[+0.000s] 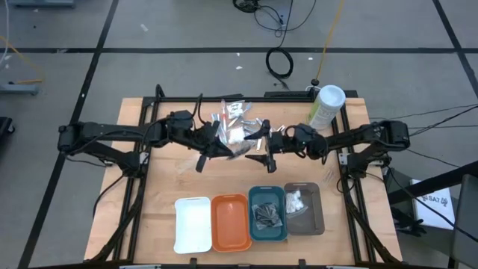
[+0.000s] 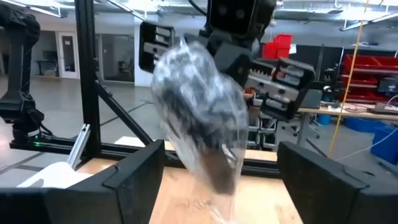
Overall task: Pick & Place Travel size toiletries
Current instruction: Put the black hairbrush into the blue bin
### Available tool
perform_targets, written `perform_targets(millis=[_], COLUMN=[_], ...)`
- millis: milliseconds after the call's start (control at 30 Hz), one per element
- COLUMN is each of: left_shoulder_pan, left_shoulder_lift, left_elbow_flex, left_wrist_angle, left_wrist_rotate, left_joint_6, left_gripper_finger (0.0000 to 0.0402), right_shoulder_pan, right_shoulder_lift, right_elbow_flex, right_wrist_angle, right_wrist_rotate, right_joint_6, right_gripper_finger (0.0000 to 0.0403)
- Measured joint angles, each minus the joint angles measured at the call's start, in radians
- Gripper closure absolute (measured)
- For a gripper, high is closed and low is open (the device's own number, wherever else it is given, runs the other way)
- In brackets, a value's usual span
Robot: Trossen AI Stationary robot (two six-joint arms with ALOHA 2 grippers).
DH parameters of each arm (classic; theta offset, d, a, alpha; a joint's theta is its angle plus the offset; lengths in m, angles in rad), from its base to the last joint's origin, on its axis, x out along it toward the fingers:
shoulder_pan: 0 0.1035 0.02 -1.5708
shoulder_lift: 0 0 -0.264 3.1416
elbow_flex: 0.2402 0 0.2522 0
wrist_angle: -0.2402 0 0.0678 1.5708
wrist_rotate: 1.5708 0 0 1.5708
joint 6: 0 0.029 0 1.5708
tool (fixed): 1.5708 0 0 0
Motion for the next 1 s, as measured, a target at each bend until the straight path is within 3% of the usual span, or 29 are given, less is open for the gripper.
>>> perform_targets(millis=[200, 533, 667, 800, 900, 1000], left_shoulder_pan=[0.001, 0.005, 0.005, -0.002, -0.012, -0.021], left_shoulder_lift=[0.0, 0.0, 0.0, -0.005, -0.038, -0.062], left_elbow_flex=[0.0, 0.0, 0.0, 0.0, 0.0, 0.002], left_wrist_angle=[0.001, 0.001, -0.001, -0.044, -0.105, -0.161], left_wrist_rotate=[-0.011, -0.072, -0.126, -0.241, -0.398, -0.624], left_joint_6=[0.003, 0.003, 0.002, 0.042, 0.097, 0.148], left_gripper_finger=[0.0401, 0.0401, 0.0398, 0.0367, 0.032, 0.0265], right_shoulder_pan=[0.035, 0.057, 0.055, 0.055, 0.059, 0.073], right_shoulder_lift=[0.0, 0.0, -0.001, -0.042, -0.11, -0.191], right_elbow_flex=[0.0, 0.01, 0.01, 0.01, 0.01, 0.01], right_wrist_angle=[0.05, 0.025, 0.013, -0.063, -0.188, -0.333], right_wrist_rotate=[0.0, -0.001, 0.005, 0.008, -0.01, -0.075], right_joint_6=[-0.057, -0.127, -0.132, -0.123, -0.118, -0.07], right_gripper_finger=[0.0175, 0.0374, 0.0378, 0.0378, 0.0381, 0.0381])
